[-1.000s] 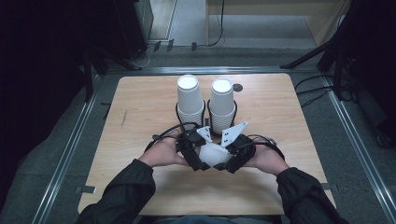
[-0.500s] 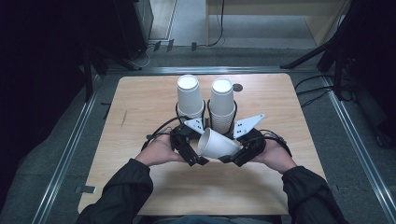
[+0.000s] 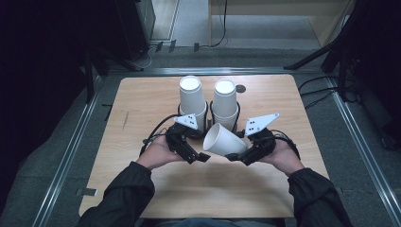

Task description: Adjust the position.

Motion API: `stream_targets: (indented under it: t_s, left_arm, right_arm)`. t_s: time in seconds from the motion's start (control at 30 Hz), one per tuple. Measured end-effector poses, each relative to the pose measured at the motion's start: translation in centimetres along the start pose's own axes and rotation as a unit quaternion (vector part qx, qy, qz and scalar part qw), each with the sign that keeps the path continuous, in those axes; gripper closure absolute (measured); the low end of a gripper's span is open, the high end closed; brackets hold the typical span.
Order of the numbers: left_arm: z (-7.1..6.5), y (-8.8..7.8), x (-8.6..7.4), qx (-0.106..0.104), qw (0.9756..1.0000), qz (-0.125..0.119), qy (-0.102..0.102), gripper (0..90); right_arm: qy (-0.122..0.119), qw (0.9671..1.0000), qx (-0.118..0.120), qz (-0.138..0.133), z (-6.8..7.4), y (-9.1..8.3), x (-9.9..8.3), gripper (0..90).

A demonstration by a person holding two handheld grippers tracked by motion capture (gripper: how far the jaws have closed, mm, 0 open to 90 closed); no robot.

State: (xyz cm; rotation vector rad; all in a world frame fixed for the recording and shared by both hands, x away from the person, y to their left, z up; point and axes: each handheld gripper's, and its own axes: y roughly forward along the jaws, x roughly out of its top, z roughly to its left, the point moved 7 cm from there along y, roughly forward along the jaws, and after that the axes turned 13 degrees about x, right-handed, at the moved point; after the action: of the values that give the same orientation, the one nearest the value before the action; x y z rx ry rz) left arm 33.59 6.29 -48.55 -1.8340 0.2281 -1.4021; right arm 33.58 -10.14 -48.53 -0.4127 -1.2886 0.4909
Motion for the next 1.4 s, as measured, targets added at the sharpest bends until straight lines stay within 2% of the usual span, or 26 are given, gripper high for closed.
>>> stream_targets:
  t_s: [0.2, 0.3, 0.53, 0.63, 0.8, 0.87, 0.9, 1.0, 1.1, 1.2, 1.3, 1.4]
  left_arm:
    - [-0.5, -0.1, 0.7, -0.021, 0.9992, -0.026, -0.023, 0.0]
    - [-0.7, 0.1, 0.8, -0.026, 0.999, -0.026, -0.027, 0.0]
    - [-0.9, 0.4, 1.2, -0.041, 0.9972, -0.037, -0.051, 0.0]
    - [-1.0, 0.3, 1.3, -0.047, 0.9961, -0.049, -0.056, 6.1]
    - [-1.0, 0.2, 1.4, -0.039, 0.9967, -0.053, -0.048, 9.7]
    - [-0.9, 0.1, 1.4, -0.049, 0.9961, -0.048, -0.056, 11.6]
    - [-0.9, 0.2, 1.4, -0.049, 0.996, -0.049, -0.057, 12.3]
    - [-0.9, 0.0, 1.3, -0.047, 0.9966, -0.046, -0.05, 13.5]
    - [-0.7, -0.2, 1.2, -0.042, 0.9972, -0.04, -0.046, 14.0]
    - [-0.4, -0.6, 1.2, -0.043, 0.9972, -0.038, -0.048, 14.0]
    - [-0.2, -1.1, 1.2, -0.037, 0.9978, -0.035, -0.042, 14.0]
    - [-0.1, -1.5, 1.1, -0.026, 0.999, -0.028, -0.025, 14.0]
  right_arm:
    - [-0.004, 1.0, 0.005, -0.001, 0.2, 0.4, 0.1, 21.9]
    - [-0.003, 1.0, 0.009, -0.001, 0.3, 0.7, 0.1, 21.9]
    - [-0.009, 0.9998, 0.018, 0.0, 0.7, 1.4, 0.4, 21.9]
    - [-0.008, 0.9998, 0.02, 0.0, 0.8, 1.6, 0.5, 22.0]
    - [-0.008, 0.9998, 0.018, 0.002, 0.7, 1.6, 0.4, 22.3]
    - [-0.008, 0.9998, 0.018, 0.004, 0.7, 1.6, 0.3, 22.4]
    - [0.001, 0.9997, 0.023, 0.005, 0.7, 1.6, 0.3, 22.4]
    - [0.005, 0.9997, 0.023, 0.007, 0.7, 1.7, 0.3, 21.7]
    - [0.02, 0.9995, 0.019, 0.016, 0.6, 1.9, 0.2, 13.4]
    - [0.031, 0.9991, 0.027, 0.012, 0.6, 1.8, 0.2, 12.2]
    - [0.039, 0.9988, 0.027, 0.01, 0.4, 1.4, 0.1, 10.8]
    - [0.041, 0.9988, 0.025, 0.014, 0.4, 1.2, -0.1, 10.8]
